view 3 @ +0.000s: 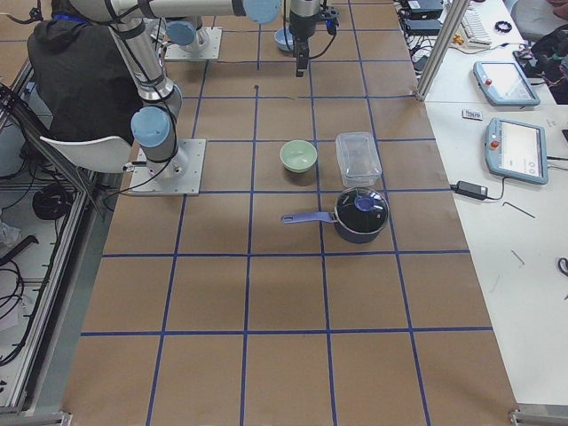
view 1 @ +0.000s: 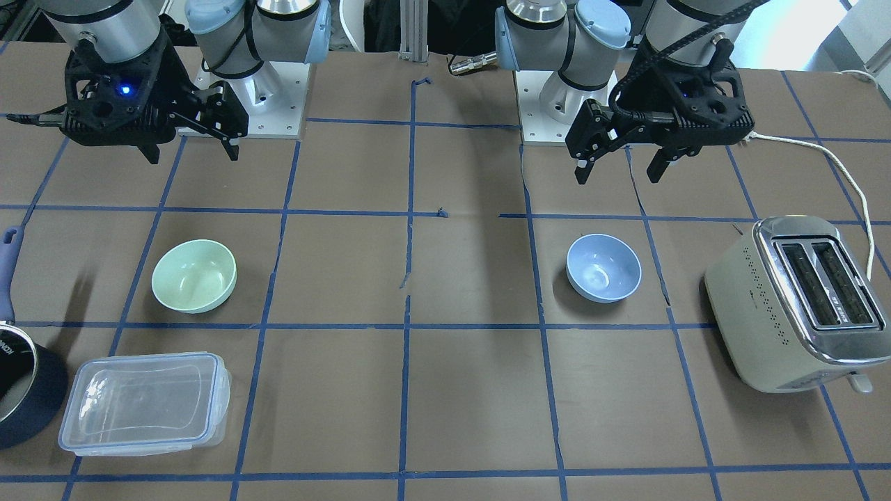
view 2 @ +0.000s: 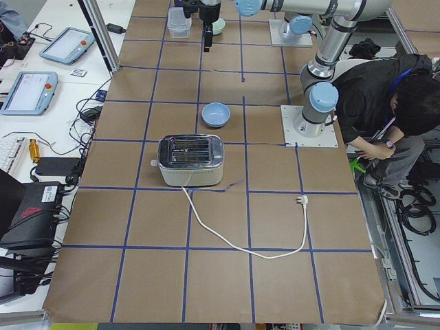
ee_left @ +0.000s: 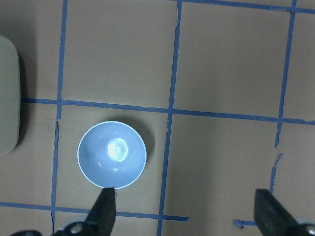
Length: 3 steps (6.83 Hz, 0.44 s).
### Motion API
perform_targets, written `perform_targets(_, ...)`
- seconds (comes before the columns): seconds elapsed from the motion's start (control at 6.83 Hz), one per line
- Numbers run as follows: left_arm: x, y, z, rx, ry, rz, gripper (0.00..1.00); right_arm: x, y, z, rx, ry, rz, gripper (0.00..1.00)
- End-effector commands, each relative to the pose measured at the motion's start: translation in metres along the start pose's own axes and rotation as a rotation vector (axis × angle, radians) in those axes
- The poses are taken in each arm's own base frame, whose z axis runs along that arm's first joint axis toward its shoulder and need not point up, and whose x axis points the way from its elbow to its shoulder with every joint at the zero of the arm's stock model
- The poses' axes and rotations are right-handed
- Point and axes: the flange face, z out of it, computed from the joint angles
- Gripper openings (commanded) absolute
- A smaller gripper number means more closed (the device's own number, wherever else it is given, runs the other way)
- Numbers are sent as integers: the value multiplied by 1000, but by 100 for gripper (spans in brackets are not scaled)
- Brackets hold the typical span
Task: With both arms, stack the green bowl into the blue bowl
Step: 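Lower left gripper to blue bowl while right gripper descends to green bowl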
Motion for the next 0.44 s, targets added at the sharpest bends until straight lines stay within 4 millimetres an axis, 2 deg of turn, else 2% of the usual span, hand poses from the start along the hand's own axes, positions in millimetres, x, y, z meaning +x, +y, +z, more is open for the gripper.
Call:
perform_targets(0.0,-69,-6,42,-77,7,80,100,8,-5,0,14,0,17,100)
perform_targets(0.15,-119,-3,81,-145,28,34,100,36,-12,5,5,-2,71,100)
perform_targets(0.29,-139,5,128,-180,33,-11,100,103,-18,9,-2,-28,184,100)
